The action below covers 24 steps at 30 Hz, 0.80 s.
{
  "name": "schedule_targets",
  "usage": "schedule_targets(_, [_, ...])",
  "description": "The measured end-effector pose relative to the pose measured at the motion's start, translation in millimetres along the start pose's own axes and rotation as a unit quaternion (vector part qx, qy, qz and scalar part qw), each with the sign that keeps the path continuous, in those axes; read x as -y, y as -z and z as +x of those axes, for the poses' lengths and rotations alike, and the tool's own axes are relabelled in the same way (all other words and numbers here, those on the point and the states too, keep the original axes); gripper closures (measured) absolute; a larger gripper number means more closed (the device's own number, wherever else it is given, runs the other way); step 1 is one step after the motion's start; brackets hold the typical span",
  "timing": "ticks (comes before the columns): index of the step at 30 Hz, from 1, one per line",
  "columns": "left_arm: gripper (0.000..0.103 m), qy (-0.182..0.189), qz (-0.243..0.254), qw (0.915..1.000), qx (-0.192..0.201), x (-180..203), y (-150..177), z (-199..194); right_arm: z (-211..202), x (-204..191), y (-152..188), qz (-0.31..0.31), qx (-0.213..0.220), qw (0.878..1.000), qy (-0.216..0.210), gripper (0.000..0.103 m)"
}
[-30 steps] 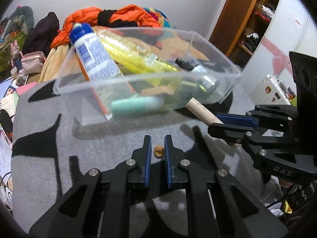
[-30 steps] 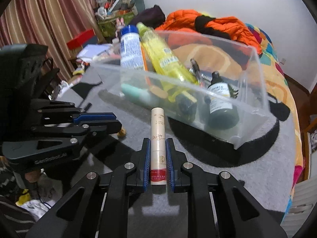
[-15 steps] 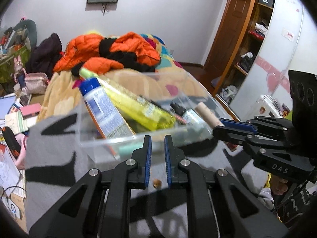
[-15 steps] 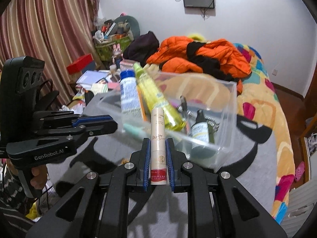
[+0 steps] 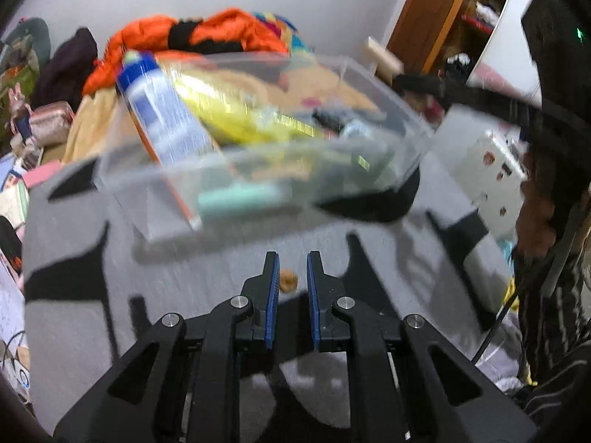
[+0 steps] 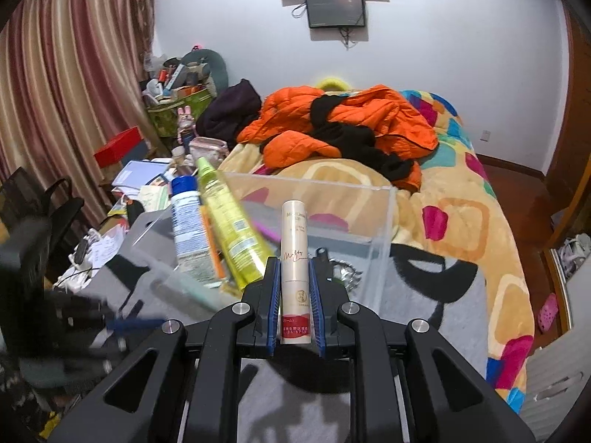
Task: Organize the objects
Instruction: 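Carry the walnut with the left gripper while the right carries the cylinder over the bin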
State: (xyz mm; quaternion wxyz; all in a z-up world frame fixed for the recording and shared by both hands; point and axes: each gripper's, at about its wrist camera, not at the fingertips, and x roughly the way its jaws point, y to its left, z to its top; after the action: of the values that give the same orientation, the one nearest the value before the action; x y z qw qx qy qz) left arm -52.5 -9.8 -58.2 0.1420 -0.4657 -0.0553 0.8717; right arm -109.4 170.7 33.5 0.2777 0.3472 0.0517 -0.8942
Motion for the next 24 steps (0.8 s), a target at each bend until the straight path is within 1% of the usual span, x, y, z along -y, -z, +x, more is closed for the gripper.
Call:
schedule_targets(3, [0.091, 0.005, -0.004, 0.9998, -0.019, -1.4, 6.0, 11.2, 8.2, 2.4, -4.6, -0.001, -0.003, 1.000, 0.010, 0.089])
schedule_targets(6, [0.091, 0.002, -0.003, 0.9997, -0.024, -0.7, 10.3, 19.5, 15.5, 4.1, -6.5, -0.001, -0.009, 1.000, 0.013, 0.089])
schedule_targets(8, [0.091, -0.001, -0.001, 0.9999, -0.016, 0.5, 10.2, 19.7, 22.1, 4.0, -7.0, -0.001, -0.016, 1.000, 0.012, 0.089])
schedule_targets(19, [0.091, -0.025, 0.016, 0.9996, 0.000, 6.8, 4.9, 22.9, 42.3, 1.9, -0.4, -0.009, -0.042, 0.999, 0.010, 0.089])
schedule_targets(24, [0.091, -0.014, 0.009, 0.9992, 0.035, 6.9, -9.2, 2.6, 52.8, 0.6, -0.9, -0.012, -0.055, 0.998, 0.008, 0.089])
